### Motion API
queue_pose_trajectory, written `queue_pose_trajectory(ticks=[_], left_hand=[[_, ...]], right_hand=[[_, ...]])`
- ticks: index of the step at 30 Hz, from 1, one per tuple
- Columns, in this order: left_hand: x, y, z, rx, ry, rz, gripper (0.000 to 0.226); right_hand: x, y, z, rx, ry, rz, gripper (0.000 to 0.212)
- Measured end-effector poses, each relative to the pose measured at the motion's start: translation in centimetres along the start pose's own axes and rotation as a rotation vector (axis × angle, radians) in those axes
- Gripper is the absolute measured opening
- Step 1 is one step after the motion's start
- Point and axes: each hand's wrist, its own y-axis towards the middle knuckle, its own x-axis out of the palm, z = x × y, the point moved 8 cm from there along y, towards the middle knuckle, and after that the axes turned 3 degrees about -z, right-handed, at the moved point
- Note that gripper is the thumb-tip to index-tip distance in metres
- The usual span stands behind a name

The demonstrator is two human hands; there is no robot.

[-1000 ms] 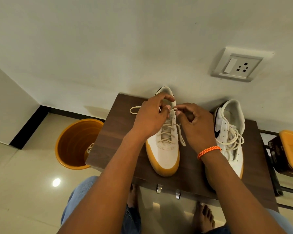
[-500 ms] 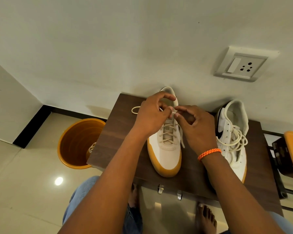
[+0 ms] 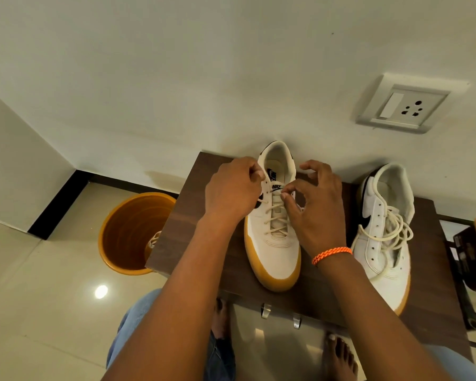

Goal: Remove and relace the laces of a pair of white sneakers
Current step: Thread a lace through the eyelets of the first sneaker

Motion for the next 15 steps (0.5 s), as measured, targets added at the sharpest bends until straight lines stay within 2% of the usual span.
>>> queue_pose_trajectory(ticks=[4, 10, 15], left_hand=[[0.3, -0.1, -1.0, -0.041, 0.138, -0.029, 0.007], [1.0, -0.2, -0.8, -0.036, 0.120, -0.065, 0.007], [1.2, -0.2, -0.9, -0.027, 0.092, -0.079, 0.011]], right_hand=[[0.9, -0.2, -1.1, -0.005, -0.155, -0.007, 0.006], [1.4, -0.2, -1.3, 0.044, -0.252, 0.022, 0.008], [2.3, 0.0, -0.9, 0.097, -0.192, 0.001, 0.009]])
